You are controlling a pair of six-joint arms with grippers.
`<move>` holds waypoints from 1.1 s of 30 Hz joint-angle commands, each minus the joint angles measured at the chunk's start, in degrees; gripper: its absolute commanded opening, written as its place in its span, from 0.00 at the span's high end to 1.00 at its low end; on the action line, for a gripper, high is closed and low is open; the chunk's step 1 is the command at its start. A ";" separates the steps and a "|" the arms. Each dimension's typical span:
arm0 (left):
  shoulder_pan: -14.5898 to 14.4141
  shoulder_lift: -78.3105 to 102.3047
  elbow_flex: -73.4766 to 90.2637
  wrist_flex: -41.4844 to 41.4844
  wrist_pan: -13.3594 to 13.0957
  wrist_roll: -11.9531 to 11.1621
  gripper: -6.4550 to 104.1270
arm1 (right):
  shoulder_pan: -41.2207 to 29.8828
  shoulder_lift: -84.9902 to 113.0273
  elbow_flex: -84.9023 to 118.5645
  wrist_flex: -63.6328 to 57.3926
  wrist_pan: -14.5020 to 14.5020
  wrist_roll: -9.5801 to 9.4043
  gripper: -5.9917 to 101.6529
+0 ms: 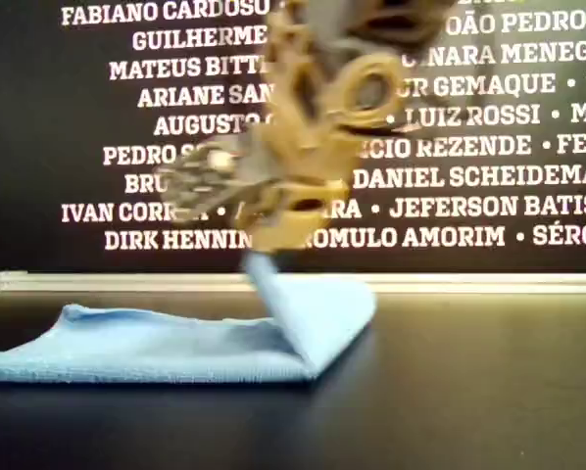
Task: Fold a cloth
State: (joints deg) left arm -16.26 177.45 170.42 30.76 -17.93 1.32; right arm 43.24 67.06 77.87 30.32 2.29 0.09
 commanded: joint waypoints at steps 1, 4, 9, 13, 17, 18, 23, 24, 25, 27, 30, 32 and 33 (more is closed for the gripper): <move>0.97 0.70 -0.79 -0.97 -0.62 0.44 0.37 | 3.60 -2.20 -12.48 -1.67 -0.18 0.18 0.93; 0.97 0.70 -0.79 -0.97 -0.62 0.44 0.37 | 5.54 -6.77 -19.78 -1.67 -0.53 0.18 0.93; 0.97 0.70 -0.70 -0.97 -0.62 0.44 0.37 | 8.35 -13.80 -30.67 -1.67 -0.53 0.18 0.93; 0.97 0.70 -0.70 -0.97 -0.62 0.44 0.37 | 10.28 -19.07 -37.09 -1.67 -0.53 0.18 0.93; 0.97 0.70 -0.62 -0.97 -0.62 0.44 0.37 | 12.74 -23.82 -41.31 -1.67 -0.53 0.18 0.92; 0.97 0.70 -0.62 -0.97 -0.62 0.44 0.37 | 13.45 -24.87 -42.10 -1.67 -0.53 0.18 0.92; 0.97 0.70 -0.53 -0.88 -0.62 0.44 0.37 | 15.64 -30.06 -44.91 -1.67 0.35 0.18 0.91; 0.97 0.70 -0.53 -0.88 -0.62 0.44 0.37 | 15.64 -30.76 -45.26 -1.67 0.35 0.18 0.91; 0.97 0.70 -0.53 -0.88 -0.62 0.44 0.37 | 15.64 -31.29 -45.53 -1.67 0.35 0.18 0.91; 0.97 0.70 -0.53 -0.88 -0.62 0.44 0.37 | 15.64 -32.08 -45.53 -1.67 0.26 0.18 0.86; 0.97 0.70 -0.44 -0.88 -0.62 0.44 0.37 | 15.73 -31.20 -44.30 -1.58 0.35 0.09 0.71; 1.05 0.70 -0.44 -0.79 -0.62 0.44 0.37 | 15.73 -30.85 -44.21 -1.32 0.44 0.09 0.60; 1.05 0.70 -0.44 -0.79 -0.62 0.44 0.37 | 15.73 -30.76 -44.21 -1.23 0.44 0.09 0.55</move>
State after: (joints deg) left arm -16.26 177.45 170.42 30.76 -17.93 1.32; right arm 58.97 32.61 37.27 30.32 2.46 0.09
